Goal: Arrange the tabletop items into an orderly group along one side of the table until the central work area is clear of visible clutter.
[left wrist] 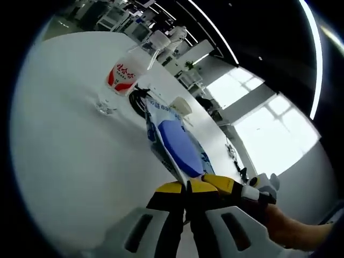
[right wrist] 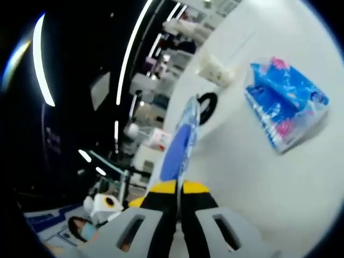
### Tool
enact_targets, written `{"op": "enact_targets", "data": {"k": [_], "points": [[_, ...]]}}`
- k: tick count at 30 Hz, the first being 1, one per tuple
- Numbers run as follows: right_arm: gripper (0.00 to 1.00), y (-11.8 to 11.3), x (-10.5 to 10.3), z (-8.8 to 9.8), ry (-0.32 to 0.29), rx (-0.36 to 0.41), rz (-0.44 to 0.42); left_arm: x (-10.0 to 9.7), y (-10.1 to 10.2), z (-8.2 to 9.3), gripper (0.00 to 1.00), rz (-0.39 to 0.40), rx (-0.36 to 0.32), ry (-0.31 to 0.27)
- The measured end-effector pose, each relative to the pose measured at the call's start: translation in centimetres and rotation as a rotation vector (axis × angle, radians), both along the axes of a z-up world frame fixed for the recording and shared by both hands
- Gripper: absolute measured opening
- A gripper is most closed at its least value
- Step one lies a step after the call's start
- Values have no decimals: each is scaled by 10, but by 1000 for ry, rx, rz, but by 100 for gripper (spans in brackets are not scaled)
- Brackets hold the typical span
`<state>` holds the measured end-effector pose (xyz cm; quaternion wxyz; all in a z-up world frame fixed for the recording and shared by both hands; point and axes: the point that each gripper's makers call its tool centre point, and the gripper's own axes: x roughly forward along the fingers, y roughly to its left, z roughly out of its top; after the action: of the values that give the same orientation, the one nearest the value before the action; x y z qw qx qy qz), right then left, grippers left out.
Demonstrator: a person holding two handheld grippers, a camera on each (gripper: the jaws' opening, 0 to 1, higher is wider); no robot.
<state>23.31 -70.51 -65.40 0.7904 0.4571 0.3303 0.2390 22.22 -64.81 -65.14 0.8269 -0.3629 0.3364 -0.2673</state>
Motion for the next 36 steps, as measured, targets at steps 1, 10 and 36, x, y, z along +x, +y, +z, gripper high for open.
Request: {"op": "enact_targets", "data": {"k": [1,10,36], "points": [[0,-1,0,1,-1,1,3,-1,-1,1,0,-8,-7,1],[0,-11,-5,15,-51,12,74,-15,-12,6,6,-151,13,-38],[0,-49,-71,49,-193,-98,476,25,37,27,45,-261,147,-208]]}}
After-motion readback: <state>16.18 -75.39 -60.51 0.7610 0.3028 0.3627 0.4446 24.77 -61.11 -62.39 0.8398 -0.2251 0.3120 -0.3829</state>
